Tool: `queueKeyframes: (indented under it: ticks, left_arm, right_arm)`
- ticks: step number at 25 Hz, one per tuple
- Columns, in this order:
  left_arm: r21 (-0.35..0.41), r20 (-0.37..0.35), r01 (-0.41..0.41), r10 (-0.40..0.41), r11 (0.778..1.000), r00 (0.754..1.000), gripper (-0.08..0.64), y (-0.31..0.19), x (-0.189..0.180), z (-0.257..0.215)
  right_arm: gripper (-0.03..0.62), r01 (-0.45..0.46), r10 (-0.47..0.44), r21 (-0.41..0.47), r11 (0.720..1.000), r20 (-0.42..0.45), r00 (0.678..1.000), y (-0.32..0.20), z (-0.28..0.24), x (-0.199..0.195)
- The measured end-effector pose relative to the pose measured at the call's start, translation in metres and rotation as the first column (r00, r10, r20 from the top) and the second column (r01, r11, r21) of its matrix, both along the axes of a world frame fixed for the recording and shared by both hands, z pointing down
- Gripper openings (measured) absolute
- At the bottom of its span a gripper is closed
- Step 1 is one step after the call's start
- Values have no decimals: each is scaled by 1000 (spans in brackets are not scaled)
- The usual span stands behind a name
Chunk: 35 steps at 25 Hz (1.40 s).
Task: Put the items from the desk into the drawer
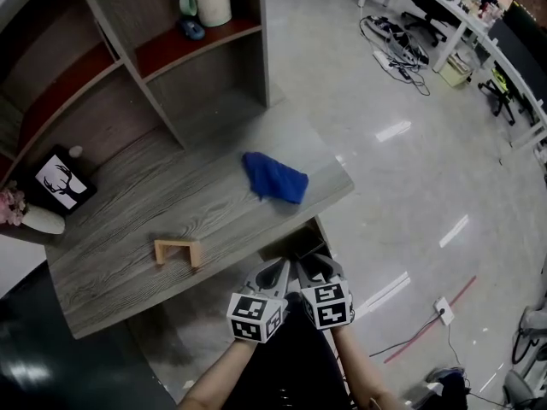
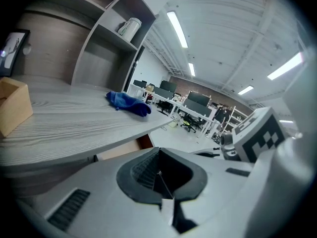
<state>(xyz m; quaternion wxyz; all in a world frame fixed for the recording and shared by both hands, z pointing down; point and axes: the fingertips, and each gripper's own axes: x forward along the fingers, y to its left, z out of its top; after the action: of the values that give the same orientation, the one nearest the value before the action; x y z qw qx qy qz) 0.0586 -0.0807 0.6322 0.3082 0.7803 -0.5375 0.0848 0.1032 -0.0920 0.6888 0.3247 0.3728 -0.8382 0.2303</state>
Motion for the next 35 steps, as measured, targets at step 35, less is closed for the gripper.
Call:
queueKeyframes:
  ticks: [35]
  left_arm:
    - [186,34,-7,1,983,999,11,-15,-18,-184]
  right_arm:
    - [12,-174,94,291,941,269,959,-27,-240,-14]
